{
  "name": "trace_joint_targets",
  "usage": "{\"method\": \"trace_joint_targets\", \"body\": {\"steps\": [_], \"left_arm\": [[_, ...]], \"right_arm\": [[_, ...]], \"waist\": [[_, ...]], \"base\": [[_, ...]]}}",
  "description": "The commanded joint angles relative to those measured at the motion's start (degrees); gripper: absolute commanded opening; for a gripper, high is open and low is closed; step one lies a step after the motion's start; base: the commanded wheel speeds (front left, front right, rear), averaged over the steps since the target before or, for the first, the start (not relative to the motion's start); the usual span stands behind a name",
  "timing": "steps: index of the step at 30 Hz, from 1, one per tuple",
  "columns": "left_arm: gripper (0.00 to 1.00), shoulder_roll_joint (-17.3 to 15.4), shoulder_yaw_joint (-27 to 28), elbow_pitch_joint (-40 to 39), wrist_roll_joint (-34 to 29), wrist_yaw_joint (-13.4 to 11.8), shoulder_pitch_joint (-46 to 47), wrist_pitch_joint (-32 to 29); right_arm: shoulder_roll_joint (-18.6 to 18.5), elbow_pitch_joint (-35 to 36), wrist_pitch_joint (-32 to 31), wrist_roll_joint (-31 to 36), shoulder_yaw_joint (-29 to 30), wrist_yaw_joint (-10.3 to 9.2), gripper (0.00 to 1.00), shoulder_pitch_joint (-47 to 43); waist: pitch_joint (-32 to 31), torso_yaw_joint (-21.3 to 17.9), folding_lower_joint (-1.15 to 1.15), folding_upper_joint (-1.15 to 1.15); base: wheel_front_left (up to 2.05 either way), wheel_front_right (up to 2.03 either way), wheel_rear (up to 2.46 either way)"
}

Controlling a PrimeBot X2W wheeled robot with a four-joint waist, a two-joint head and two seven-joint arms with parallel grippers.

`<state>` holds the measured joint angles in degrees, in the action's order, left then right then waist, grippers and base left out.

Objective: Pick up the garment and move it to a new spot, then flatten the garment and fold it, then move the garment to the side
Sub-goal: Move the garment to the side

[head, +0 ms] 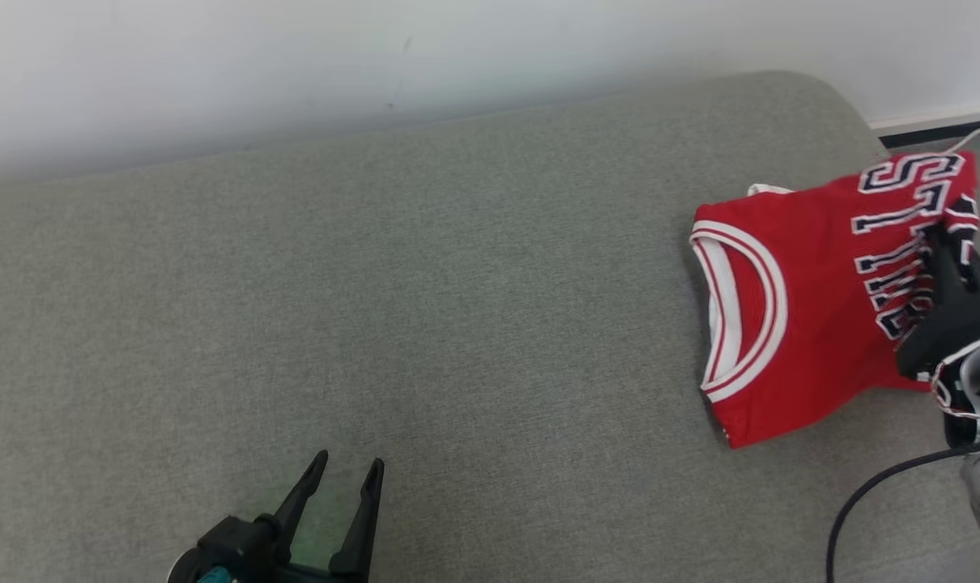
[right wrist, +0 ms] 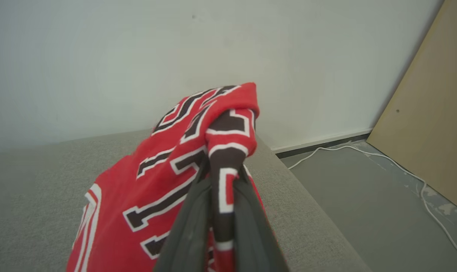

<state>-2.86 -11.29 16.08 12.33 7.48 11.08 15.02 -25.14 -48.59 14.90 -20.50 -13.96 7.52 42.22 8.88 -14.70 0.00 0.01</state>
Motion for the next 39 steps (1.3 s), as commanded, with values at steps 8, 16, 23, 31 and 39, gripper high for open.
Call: {"method": "trace_joint_targets", "body": {"steps": [8,16,23,31,39], "left_arm": [[1.00,-0.79,-0.84,0.61,-1.12,0.00,1.90,0.25],[1.00,-0.61,0.37,0.77,-0.85,0.00,0.21,0.25],[1.00,-0.23,3.24,0.29,-2.27,0.00,-2.04,0.25],[1.00,-0.07,6.95,-0.28,-4.13,-1.04,-4.91,0.25],[1.00,-0.06,8.75,-1.15,-5.43,-3.68,-7.16,0.25]], "right_arm": [[-0.38,-5.96,0.28,14.00,17.90,-0.07,1.00,2.12],[6.28,1.26,0.27,25.84,26.96,-0.07,1.00,-2.14],[12.28,10.03,0.26,24.42,17.97,-0.07,1.00,-10.11],[15.35,17.56,0.26,19.29,11.22,-0.07,1.00,-19.76],[18.21,22.09,0.26,17.33,9.69,-0.07,1.00,-26.65]], "waist": [[2.65,4.52,0.00,-0.01],[0.77,5.94,0.00,-0.01],[-3.00,7.67,0.00,-0.01],[-6.92,10.50,0.00,-0.01],[-9.25,12.72,0.00,-0.01]], "base": [[0.00,0.00,0.00],[0.00,0.00,0.00],[0.00,0.00,0.00],[0.00,0.00,0.00],[0.00,0.00,0.00]]}}
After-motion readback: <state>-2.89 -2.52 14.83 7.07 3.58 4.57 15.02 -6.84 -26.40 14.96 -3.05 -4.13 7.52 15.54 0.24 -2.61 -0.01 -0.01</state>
